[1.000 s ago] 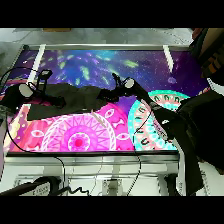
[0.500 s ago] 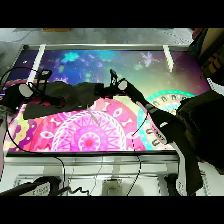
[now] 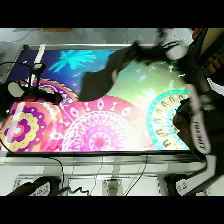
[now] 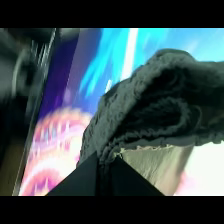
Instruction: Fold the clothes and pants, and hang the long-sleeved shirts on hangers.
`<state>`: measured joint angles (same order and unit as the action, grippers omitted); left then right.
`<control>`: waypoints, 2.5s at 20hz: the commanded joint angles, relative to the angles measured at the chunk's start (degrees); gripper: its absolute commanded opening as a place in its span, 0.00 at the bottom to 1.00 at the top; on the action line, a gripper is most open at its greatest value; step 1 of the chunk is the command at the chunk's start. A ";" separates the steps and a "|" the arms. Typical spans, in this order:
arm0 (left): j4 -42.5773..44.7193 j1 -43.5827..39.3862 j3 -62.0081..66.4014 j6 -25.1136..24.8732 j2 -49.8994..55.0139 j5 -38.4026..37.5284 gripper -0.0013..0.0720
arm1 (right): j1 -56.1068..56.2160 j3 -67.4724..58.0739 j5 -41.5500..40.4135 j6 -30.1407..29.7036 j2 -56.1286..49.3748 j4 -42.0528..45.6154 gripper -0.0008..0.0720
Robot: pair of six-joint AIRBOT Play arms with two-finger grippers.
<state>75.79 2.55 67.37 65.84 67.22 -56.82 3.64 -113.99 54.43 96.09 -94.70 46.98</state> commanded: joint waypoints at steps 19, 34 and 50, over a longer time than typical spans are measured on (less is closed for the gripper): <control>-0.02 0.04 0.04 -0.02 -4.70 0.17 0.96 | -60.37 0.00 34.84 14.93 35.89 28.41 0.05; -0.02 0.04 0.04 -0.02 -4.70 0.17 0.96 | -60.37 0.02 31.08 32.85 35.71 2.64 0.96; 0.00 0.04 -0.02 -0.02 -4.68 0.15 0.96 | -45.20 7.54 43.80 4.31 32.09 5.38 0.05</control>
<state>75.77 2.55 67.37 65.82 62.54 -56.66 -49.71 -110.30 93.49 107.94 -61.89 52.12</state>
